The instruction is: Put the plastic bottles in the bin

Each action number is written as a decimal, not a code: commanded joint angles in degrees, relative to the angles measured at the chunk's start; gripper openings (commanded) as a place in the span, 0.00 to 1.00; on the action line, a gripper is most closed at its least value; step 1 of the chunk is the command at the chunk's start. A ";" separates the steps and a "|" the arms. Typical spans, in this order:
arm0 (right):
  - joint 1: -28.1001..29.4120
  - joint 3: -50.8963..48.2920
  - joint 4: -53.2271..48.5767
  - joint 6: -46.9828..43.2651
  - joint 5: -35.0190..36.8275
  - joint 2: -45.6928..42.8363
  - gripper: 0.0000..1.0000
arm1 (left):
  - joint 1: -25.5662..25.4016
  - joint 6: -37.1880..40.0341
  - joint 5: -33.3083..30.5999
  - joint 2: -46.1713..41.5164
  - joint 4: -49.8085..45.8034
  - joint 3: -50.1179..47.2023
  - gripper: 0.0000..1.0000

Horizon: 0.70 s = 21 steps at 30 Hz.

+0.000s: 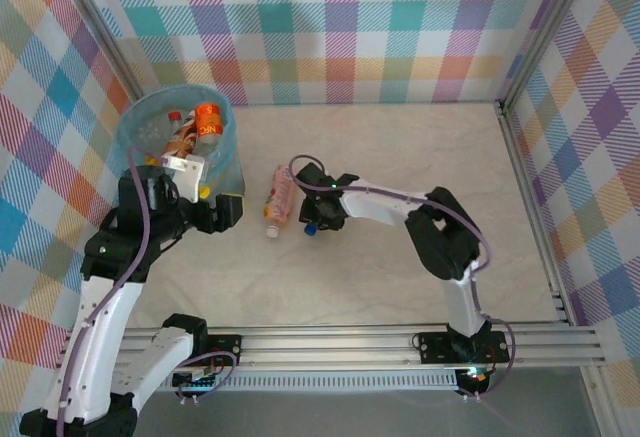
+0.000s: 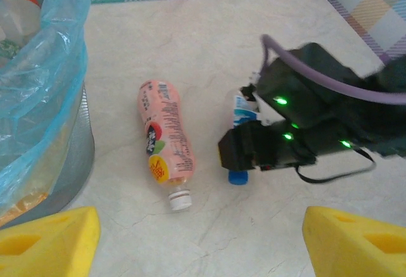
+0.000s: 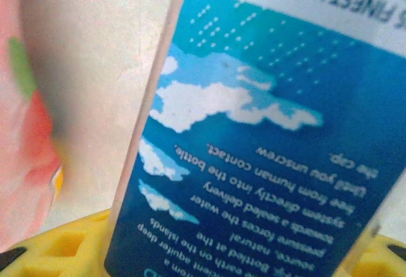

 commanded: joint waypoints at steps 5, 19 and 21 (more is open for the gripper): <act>0.11 -12.20 6.57 -9.08 -0.77 -20.06 0.48 | -0.47 -10.96 6.53 6.03 6.97 5.73 0.83; 0.73 -21.20 13.51 -27.45 -9.65 -45.66 0.45 | -12.85 -19.11 20.05 27.61 9.54 25.27 0.87; 0.72 -20.66 13.88 -28.74 -9.82 -46.35 0.45 | -13.88 -19.28 20.82 28.31 10.46 25.94 0.88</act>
